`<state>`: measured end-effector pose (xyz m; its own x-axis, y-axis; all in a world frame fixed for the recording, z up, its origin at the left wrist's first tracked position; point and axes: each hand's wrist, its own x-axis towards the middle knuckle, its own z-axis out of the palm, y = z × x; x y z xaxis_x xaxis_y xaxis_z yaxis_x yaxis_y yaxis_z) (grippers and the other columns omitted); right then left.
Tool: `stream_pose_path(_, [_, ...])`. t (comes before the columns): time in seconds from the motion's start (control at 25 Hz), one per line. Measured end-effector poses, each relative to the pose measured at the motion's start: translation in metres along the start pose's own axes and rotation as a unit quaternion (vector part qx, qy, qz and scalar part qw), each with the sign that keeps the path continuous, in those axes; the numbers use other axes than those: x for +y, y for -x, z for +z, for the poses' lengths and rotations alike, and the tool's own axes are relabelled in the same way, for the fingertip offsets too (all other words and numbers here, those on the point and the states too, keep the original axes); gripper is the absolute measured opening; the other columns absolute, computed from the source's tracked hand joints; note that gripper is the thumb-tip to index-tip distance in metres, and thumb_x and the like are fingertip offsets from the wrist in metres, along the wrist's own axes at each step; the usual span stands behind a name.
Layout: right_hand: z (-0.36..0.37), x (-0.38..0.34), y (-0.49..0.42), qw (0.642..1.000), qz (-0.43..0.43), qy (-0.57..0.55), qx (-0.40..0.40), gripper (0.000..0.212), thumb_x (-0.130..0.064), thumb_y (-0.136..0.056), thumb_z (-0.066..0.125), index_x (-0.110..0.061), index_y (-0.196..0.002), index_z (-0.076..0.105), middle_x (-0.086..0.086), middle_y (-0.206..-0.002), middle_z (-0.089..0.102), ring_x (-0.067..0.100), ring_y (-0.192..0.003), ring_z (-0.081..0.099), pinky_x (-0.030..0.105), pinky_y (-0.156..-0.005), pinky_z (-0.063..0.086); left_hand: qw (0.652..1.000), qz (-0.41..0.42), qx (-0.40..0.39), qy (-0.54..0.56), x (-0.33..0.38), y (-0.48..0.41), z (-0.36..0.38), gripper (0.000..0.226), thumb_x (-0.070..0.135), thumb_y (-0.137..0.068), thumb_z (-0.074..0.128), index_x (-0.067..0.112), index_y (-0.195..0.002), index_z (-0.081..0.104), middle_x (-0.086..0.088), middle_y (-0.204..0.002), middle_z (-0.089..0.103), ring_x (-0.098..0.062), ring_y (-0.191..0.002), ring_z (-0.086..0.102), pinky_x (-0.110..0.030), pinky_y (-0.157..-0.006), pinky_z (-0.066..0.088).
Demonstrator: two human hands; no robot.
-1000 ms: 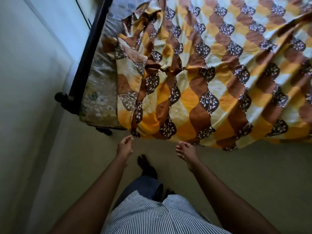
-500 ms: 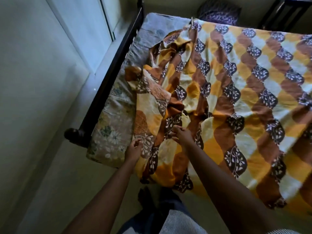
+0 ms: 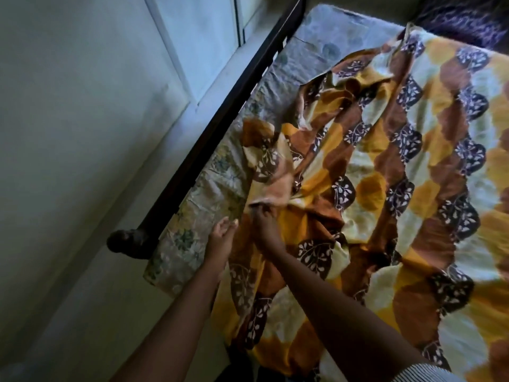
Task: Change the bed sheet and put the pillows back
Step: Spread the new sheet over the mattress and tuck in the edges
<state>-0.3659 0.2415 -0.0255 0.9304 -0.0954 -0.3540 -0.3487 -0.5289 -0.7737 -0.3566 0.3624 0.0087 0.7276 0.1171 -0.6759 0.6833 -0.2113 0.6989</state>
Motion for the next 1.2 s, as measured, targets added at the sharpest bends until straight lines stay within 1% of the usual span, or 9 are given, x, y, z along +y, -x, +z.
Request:
stream_pose_path(0.12, [0.01, -0.022, 0.009, 0.918, -0.25, 0.183, -0.246, 0.046, -0.008, -0.091, 0.05, -0.014, -0.137, 0.044, 0.012, -0.143, 0.039, 0.026, -0.118, 0.05, 0.036, -0.093, 0.048, 0.993, -0.054, 0.103, 0.02, 0.014, -0.013, -0.01, 0.055, 0.031, -0.088, 0.061, 0.008, -0.135, 0.042, -0.015, -0.133, 0.05, -0.029, -0.112, 0.053, -0.037, -0.084, 0.047])
stream_pose_path(0.24, [-0.016, -0.027, 0.0, 0.952, -0.168, 0.149, -0.209, 0.039, -0.009, -0.093, 0.047, -0.018, -0.131, 0.051, 0.007, -0.131, 0.053, 0.022, -0.109, 0.057, 0.022, -0.08, 0.043, 0.982, -0.09, 0.119, 0.115, 0.017, -0.034, -0.028, 0.031, 0.011, -0.089, 0.059, -0.002, -0.117, 0.055, -0.024, -0.121, 0.059, -0.025, -0.092, 0.054, -0.03, -0.066, 0.046])
stream_pose_path(0.44, [-0.058, -0.029, -0.031, 0.992, -0.036, 0.091, -0.078, 0.03, -0.014, -0.094, 0.049, -0.013, -0.123, 0.059, 0.007, -0.121, 0.062, 0.017, -0.101, 0.061, 0.019, -0.076, 0.045, 0.962, -0.12, 0.146, 0.198, 0.015, -0.046, -0.062, 0.029, 0.009, -0.096, 0.045, 0.003, -0.123, 0.052, -0.018, -0.125, 0.056, -0.029, -0.105, 0.055, -0.038, -0.088, 0.046])
stream_pose_path(0.6, [-0.026, -0.048, -0.06, 0.978, -0.035, 0.059, -0.199, 0.037, -0.022, -0.094, 0.053, -0.015, -0.129, 0.05, 0.007, -0.123, 0.058, 0.012, -0.101, 0.057, 0.014, -0.071, 0.044, 0.974, -0.107, 0.146, 0.136, 0.004, -0.039, -0.065, 0.034, 0.014, -0.097, 0.045, 0.006, -0.13, 0.048, -0.008, -0.118, 0.056, -0.026, -0.11, 0.056, -0.035, -0.086, 0.047])
stream_pose_path(0.8, [0.056, -0.042, -0.062, 0.974, 0.061, 0.084, -0.201, 0.048, -0.037, -0.093, 0.049, -0.014, -0.133, 0.034, 0.006, -0.122, 0.051, 0.022, -0.103, 0.052, 0.038, -0.088, 0.048, 0.978, -0.084, 0.146, 0.121, -0.016, -0.029, -0.063, 0.03, 0.02, -0.096, 0.048, 0.011, -0.124, 0.051, -0.019, -0.125, 0.057, -0.033, -0.113, 0.056, -0.044, -0.094, 0.046])
stream_pose_path(0.88, [0.081, -0.036, -0.045, 0.971, 0.001, 0.134, -0.199, 0.046, -0.034, -0.095, 0.042, -0.016, -0.137, 0.034, 0.013, -0.132, 0.049, 0.03, -0.116, 0.05, 0.043, -0.098, 0.043, 0.974, -0.089, 0.137, 0.158, -0.026, -0.024, -0.072, 0.044, 0.036, -0.091, 0.056, 0.012, -0.127, 0.049, -0.014, -0.125, 0.057, -0.028, -0.11, 0.057, -0.04, -0.091, 0.046])
stream_pose_path(1.0, [0.086, -0.055, -0.013, 0.93, -0.217, 0.179, -0.237, 0.038, -0.013, -0.095, 0.044, -0.014, -0.132, 0.049, 0.014, -0.132, 0.052, 0.031, -0.116, 0.053, 0.041, -0.091, 0.047, 0.969, -0.1, 0.138, 0.181, -0.031, -0.02, -0.09, 0.096, 0.067, -0.06, 0.072, 0.02, -0.137, 0.041, -0.007, -0.137, 0.049, -0.026, -0.118, 0.052, -0.039, -0.098, 0.044])
stream_pose_path(1.12, [0.069, -0.069, 0.008, 0.851, -0.339, 0.178, -0.359, 0.039, -0.009, -0.092, 0.05, -0.014, -0.13, 0.054, 0.01, -0.136, 0.051, 0.026, -0.121, 0.05, 0.04, -0.097, 0.046, 0.963, -0.103, 0.21, 0.136, -0.027, -0.018, -0.105, 0.058, 0.026, -0.085, 0.067, 0.011, -0.136, 0.044, -0.008, -0.132, 0.049, -0.028, -0.119, 0.05, -0.029, -0.085, 0.042])
stream_pose_path(1.2, [0.053, -0.081, 0.002, 0.89, -0.285, 0.152, -0.323, 0.036, -0.017, -0.092, 0.053, -0.016, -0.128, 0.054, 0.007, -0.134, 0.051, 0.022, -0.117, 0.053, 0.039, -0.095, 0.049, 0.962, -0.097, 0.227, 0.114, -0.027, -0.013, -0.118, 0.037, 0.018, -0.092, 0.058, 0.007, -0.127, 0.055, -0.014, -0.127, 0.057, -0.03, -0.112, 0.056, -0.03, -0.085, 0.045])
